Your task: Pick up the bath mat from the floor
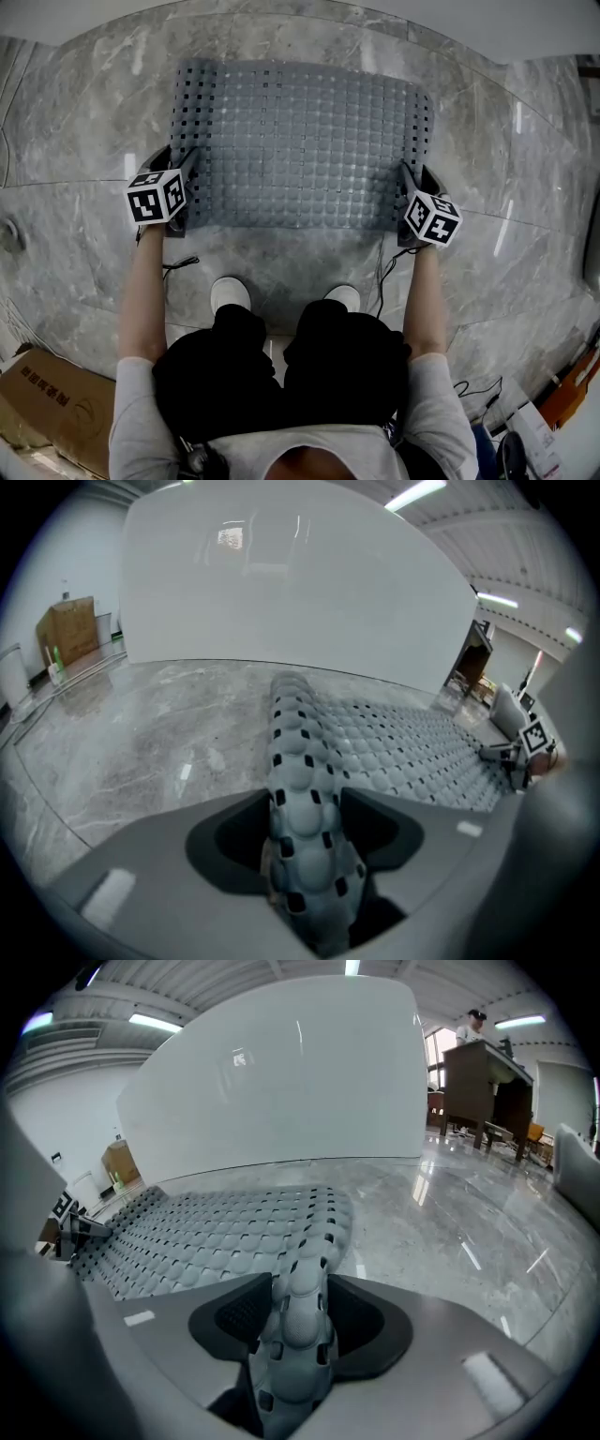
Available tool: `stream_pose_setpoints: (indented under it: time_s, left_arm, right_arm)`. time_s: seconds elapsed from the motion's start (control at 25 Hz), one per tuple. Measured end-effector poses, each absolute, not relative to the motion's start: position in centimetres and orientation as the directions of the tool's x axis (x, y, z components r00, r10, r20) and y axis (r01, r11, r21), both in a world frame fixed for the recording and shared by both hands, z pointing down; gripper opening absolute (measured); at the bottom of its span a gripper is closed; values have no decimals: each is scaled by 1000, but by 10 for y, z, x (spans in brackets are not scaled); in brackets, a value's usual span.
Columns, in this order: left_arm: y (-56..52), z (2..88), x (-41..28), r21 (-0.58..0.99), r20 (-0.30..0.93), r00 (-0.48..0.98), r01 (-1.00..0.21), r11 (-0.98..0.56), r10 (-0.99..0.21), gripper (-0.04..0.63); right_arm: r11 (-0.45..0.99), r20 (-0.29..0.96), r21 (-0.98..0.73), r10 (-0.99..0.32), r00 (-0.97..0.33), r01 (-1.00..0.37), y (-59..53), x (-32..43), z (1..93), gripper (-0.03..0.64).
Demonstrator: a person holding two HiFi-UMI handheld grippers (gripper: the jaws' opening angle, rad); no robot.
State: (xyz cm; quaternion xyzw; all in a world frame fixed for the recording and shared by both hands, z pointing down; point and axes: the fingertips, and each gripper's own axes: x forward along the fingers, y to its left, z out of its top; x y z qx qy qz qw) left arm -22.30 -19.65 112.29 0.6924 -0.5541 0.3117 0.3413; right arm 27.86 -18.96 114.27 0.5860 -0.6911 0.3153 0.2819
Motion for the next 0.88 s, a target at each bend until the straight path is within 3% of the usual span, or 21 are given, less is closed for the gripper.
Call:
stream_pose_setpoints:
  time_s: [0.16,0.36,0.88]
  left_arm:
    - [-198,1119,-220,112,825,174,-983,-146,-538,207]
    - [-198,1115,-208,111,835,173,-983,-149,-522,103]
    - [-203,1061,-197,115,743,215,-974,-195,-634,49]
  right_arm:
    - [107,753,-141,-634,-177,-984,-191,273,1137,154]
    - [107,756,-113,-635,-156,-988,-191,264,1129,93]
    - [53,691,-179,-704,-164,-982,-187,251,1087,43]
